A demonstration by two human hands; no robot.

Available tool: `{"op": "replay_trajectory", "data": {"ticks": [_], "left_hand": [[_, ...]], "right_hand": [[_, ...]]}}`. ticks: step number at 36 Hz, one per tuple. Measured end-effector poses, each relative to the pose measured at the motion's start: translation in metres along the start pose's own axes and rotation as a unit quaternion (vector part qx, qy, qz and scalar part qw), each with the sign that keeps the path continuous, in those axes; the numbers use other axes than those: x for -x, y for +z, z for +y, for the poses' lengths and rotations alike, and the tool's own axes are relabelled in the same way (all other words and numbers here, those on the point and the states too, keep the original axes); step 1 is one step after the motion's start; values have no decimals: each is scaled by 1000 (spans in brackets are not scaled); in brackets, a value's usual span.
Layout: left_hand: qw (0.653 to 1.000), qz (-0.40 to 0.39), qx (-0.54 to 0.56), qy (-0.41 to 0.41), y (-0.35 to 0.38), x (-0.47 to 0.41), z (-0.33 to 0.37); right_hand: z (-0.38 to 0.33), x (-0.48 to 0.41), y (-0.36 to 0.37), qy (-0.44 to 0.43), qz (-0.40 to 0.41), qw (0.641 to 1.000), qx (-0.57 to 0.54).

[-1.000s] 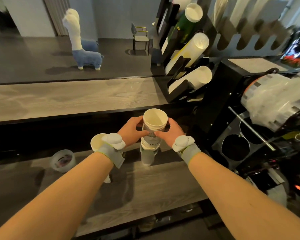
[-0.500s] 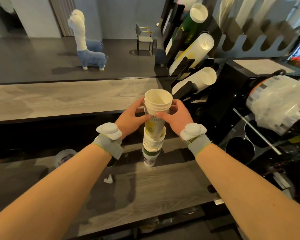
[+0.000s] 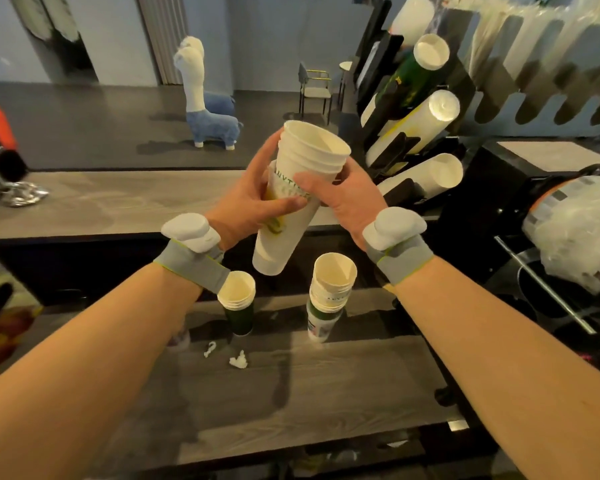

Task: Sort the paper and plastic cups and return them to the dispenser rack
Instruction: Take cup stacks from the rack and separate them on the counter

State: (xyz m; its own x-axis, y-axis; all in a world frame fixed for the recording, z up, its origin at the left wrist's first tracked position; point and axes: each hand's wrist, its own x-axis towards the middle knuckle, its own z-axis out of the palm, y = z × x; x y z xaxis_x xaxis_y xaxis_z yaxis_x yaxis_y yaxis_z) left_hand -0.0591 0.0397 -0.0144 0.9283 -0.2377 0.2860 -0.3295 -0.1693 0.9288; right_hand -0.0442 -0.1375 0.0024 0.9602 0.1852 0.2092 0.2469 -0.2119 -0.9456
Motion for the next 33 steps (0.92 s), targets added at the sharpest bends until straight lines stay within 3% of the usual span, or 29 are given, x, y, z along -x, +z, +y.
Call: {"op": "replay_trajectory", "data": {"ticks": [6, 14, 33], "left_hand": [[995, 14, 2, -100, -28, 43, -33], [984, 61, 11, -164, -58, 104, -76], [959, 113, 34, -259, -77, 177, -115]], "right_hand": [[12, 9, 48, 33, -80, 996, -7], [37, 24, 112, 80, -129, 988, -11], [68, 60, 192, 190, -153, 954, -174]]}}
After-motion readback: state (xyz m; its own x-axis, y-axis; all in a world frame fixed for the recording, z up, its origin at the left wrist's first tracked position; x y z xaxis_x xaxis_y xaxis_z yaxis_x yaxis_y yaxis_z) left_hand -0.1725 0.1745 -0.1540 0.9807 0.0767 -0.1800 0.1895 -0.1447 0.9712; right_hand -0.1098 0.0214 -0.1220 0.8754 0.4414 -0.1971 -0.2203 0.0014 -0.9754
